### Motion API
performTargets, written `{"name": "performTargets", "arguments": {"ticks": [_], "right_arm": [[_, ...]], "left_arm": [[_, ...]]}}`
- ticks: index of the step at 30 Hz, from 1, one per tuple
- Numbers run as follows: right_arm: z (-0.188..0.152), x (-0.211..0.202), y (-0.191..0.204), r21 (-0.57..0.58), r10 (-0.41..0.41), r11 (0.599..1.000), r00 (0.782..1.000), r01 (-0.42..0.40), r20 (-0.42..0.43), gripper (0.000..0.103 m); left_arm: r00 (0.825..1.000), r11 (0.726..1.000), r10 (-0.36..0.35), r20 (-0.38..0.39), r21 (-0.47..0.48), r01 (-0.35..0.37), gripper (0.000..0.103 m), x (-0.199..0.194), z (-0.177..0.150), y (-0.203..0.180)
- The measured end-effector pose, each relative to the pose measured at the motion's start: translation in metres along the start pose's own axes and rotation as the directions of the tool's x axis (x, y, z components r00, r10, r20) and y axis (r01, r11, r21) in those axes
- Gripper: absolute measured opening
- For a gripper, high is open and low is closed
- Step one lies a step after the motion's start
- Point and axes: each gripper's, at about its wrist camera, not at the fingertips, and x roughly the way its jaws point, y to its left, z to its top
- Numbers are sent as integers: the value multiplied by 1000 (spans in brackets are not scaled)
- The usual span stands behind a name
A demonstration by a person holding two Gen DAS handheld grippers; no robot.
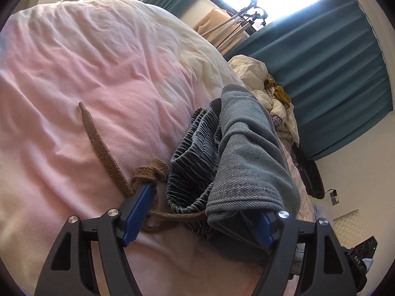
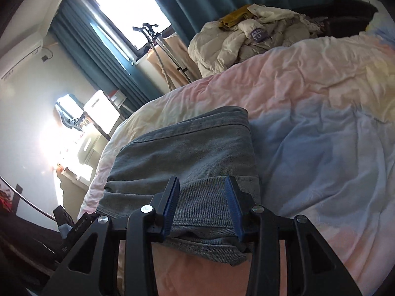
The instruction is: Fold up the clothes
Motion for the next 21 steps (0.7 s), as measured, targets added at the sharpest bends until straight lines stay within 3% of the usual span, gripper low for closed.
{"name": "performTargets", "arguments": {"ticks": [6,8,10,17,21], "right_arm": [[-5,14,-27,125,79,989,996,-74,-37,40],[-8,20,-33,160,96,983,994,-87,-48,55],[-11,27,-38,186,112,978,992,-99,-62,58],[-8,58,-58,250,134,961,989,-114,-63,61],[-4,78,-71,274,109,957,993,-92,-47,67]], "left_arm": [[1000,1000,-19,3,-5,19,81,13,5,-1],[1000,999,-30,-1,-11,30,83,19,8,0],[999,999,-44,-6,-9,44,85,25,12,-1],[999,997,-53,-1,50,53,92,39,18,-8],[997,997,-70,-21,30,70,96,47,22,-4]]}}
